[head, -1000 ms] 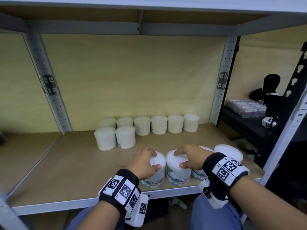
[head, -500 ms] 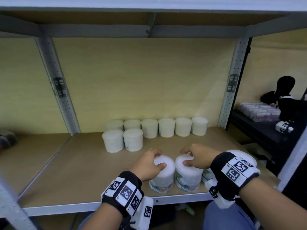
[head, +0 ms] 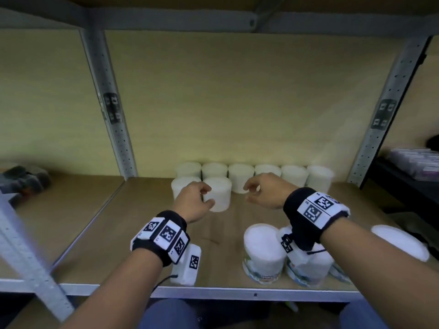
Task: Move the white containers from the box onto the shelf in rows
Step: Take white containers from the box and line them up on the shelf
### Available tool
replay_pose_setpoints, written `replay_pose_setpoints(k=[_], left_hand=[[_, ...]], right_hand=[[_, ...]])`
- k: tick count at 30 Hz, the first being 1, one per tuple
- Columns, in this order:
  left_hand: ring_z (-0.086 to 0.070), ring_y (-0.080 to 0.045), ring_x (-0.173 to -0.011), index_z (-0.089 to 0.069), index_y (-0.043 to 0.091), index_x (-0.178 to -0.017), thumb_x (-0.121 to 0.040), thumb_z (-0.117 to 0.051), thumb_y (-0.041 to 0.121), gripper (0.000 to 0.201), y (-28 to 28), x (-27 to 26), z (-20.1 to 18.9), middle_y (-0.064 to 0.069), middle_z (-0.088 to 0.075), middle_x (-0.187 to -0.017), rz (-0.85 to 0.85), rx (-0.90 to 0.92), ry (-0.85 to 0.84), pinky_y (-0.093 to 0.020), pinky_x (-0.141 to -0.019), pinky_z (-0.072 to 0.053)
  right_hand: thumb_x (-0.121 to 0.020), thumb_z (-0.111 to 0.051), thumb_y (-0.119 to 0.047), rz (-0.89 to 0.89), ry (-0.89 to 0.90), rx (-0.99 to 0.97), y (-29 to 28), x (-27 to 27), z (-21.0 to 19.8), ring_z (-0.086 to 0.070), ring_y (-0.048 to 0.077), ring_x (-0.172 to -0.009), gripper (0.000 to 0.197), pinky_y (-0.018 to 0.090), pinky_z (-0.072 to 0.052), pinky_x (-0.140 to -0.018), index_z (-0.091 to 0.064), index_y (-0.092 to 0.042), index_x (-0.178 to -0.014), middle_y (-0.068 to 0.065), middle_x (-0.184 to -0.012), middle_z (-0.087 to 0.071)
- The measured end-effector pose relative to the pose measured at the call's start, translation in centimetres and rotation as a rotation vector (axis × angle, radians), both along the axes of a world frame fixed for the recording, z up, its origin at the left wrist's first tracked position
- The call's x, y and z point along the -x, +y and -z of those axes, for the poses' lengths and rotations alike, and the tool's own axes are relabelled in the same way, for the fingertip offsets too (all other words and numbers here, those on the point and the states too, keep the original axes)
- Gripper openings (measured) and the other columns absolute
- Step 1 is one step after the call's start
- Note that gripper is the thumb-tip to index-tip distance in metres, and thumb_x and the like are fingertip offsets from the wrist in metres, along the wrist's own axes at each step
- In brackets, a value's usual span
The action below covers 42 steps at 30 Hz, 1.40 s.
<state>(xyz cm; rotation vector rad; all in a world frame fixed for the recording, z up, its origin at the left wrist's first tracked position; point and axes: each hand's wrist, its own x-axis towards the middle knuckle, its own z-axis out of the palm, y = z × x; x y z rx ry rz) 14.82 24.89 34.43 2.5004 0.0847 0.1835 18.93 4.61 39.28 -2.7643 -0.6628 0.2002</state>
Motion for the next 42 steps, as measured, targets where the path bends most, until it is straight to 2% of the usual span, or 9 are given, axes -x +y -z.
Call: replay_pose_setpoints(k=[4,8,16,22,28,36,42], left_hand=[[-0.053,-0.02,-0.117,-0.054,0.013,-0.129,-0.088,-0.063,0.025,0.044,2.7,-2.6,0.1,-0.005,-0.054,-0.13,-0.054,0.004,0.031,-0.025,-0.096,-0.041],[-0.052,-0.021,-0.119,-0.053,0.012,-0.13,-0.089,-0.062,0.026,0.044,4.9,-5.3,0.0,-0.006,-0.051,-0.132,-0.077,-0.028,0.067,-0.024,-0.095,-0.04],[-0.044,-0.023,-0.127,-0.048,0.013,-0.133,-0.092,-0.057,0.03,0.045,7.0,-9.1,0.5,-0.008,-0.044,-0.139,-0.056,-0.151,0.15,-0.029,-0.103,-0.036],[-0.036,-0.024,-0.135,-0.043,0.013,-0.139,-0.094,-0.054,0.034,0.051,7.3,-9.7,1.1,-0.007,-0.037,-0.146,-0.016,-0.241,0.202,-0.029,-0.108,-0.031],[-0.036,-0.024,-0.133,-0.044,0.013,-0.137,-0.094,-0.055,0.032,0.048,7.3,-10.0,1.6,-0.007,-0.04,-0.144,-0.011,-0.273,0.171,-0.03,-0.107,-0.031],[-0.041,-0.025,-0.129,-0.048,0.012,-0.134,-0.093,-0.057,0.031,0.046,7.1,-9.7,2.0,-0.008,-0.045,-0.139,-0.017,-0.282,0.137,-0.032,-0.107,-0.035],[-0.04,-0.024,-0.13,-0.047,0.013,-0.135,-0.093,-0.056,0.031,0.046,7.1,-9.6,2.0,-0.007,-0.045,-0.139,-0.019,-0.288,0.129,-0.031,-0.107,-0.034]], right_hand=[[-0.091,-0.059,-0.031,-0.026,0.007,0.046,3.0,-2.6,-0.1,-0.058,0.019,-0.111,0.041,0.025,-0.045,-0.092,-0.058,-0.014,-0.128,0.005,-0.125,-0.061],[-0.091,-0.059,-0.034,-0.048,0.03,0.107,5.5,-5.4,0.1,-0.056,0.02,-0.116,0.045,0.025,-0.044,-0.094,-0.055,-0.013,-0.131,0.005,-0.128,-0.058],[-0.089,-0.061,-0.039,-0.023,0.06,0.19,9.3,-9.7,1.4,-0.054,0.022,-0.119,0.051,0.026,-0.043,-0.092,-0.053,-0.012,-0.132,0.007,-0.133,-0.054],[-0.087,-0.064,-0.041,-0.054,0.079,0.289,10.9,-10.7,2.5,-0.054,0.023,-0.121,0.059,0.029,-0.044,-0.096,-0.052,-0.008,-0.134,0.008,-0.135,-0.054],[-0.087,-0.066,-0.038,-0.063,0.061,0.348,11.4,-11.0,2.8,-0.054,0.025,-0.121,0.059,0.03,-0.045,-0.096,-0.05,-0.005,-0.133,0.011,-0.133,-0.055],[-0.09,-0.061,-0.039,-0.07,0.048,0.367,11.5,-11.0,3.0,-0.053,0.026,-0.122,0.058,0.031,-0.044,-0.098,-0.049,-0.002,-0.133,0.013,-0.134,-0.054],[-0.087,-0.066,-0.034,-0.077,0.055,0.31,11.0,-10.9,3.0,-0.051,0.025,-0.124,0.058,0.031,-0.043,-0.099,-0.048,-0.006,-0.135,0.01,-0.137,-0.05]])
